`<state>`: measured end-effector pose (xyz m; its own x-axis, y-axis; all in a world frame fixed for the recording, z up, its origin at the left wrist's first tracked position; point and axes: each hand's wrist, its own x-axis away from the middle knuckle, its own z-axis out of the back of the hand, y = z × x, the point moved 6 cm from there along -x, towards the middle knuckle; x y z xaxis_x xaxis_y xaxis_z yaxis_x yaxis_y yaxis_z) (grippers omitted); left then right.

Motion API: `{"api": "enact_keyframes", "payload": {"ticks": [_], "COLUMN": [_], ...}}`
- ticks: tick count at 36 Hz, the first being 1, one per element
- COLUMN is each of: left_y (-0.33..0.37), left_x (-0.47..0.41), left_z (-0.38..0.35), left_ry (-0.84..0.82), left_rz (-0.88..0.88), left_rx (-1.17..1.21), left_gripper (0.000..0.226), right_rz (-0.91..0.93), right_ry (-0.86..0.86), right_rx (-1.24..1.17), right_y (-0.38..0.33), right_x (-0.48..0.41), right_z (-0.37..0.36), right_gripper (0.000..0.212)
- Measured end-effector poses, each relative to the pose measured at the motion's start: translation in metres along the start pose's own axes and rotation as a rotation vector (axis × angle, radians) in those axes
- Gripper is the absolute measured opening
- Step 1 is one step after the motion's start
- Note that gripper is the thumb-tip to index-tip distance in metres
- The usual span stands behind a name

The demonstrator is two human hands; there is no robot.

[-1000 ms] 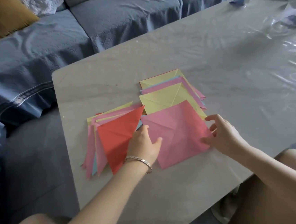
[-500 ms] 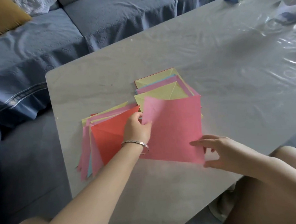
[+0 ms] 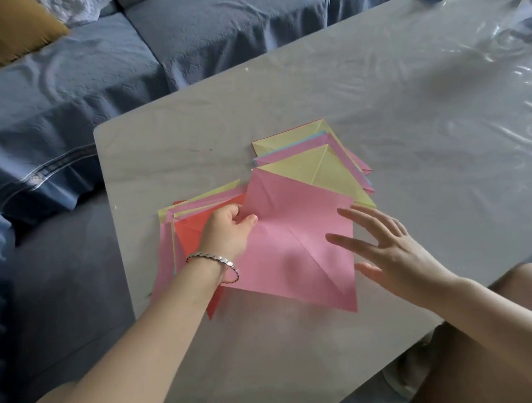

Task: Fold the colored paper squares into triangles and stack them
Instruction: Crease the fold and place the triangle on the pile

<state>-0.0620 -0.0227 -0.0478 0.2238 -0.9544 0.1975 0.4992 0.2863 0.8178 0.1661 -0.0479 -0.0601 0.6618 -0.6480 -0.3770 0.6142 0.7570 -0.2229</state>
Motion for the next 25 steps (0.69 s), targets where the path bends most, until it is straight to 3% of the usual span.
{"api": "enact_keyframes", "payload": {"ticks": [5, 12, 23, 25], "left_y": [-0.008, 0.0, 0.026, 0.027], "left_x": [0.002, 0.012, 0.04, 0.042], "left_z": [0.002, 0.0, -0.024, -0.024], "left_ry": [-0.033, 0.017, -0.297, -0.311], "left_rz": [0.03, -0.154, -0.29, -0.266], "left_rx": [0.029, -0.128, -0.109, -0.082], "left_gripper": [0.007, 0.014, 0.014, 0.014], "right_rz": [0.139, 0.138, -0.553, -0.605], "right_ry": [0.011, -0.087, 0.03, 0.056], "right_rx": [-0.178, -0.288, -0.812, -0.862], "right_y": [-0.016, -0.035, -0.008, -0.007], "right_x": [-0.001, -0.006, -0.025, -0.025], "right_z": [0.002, 0.007, 0.021, 0.02], "right_gripper": [0.026, 0.031, 0.007, 0.013]}}
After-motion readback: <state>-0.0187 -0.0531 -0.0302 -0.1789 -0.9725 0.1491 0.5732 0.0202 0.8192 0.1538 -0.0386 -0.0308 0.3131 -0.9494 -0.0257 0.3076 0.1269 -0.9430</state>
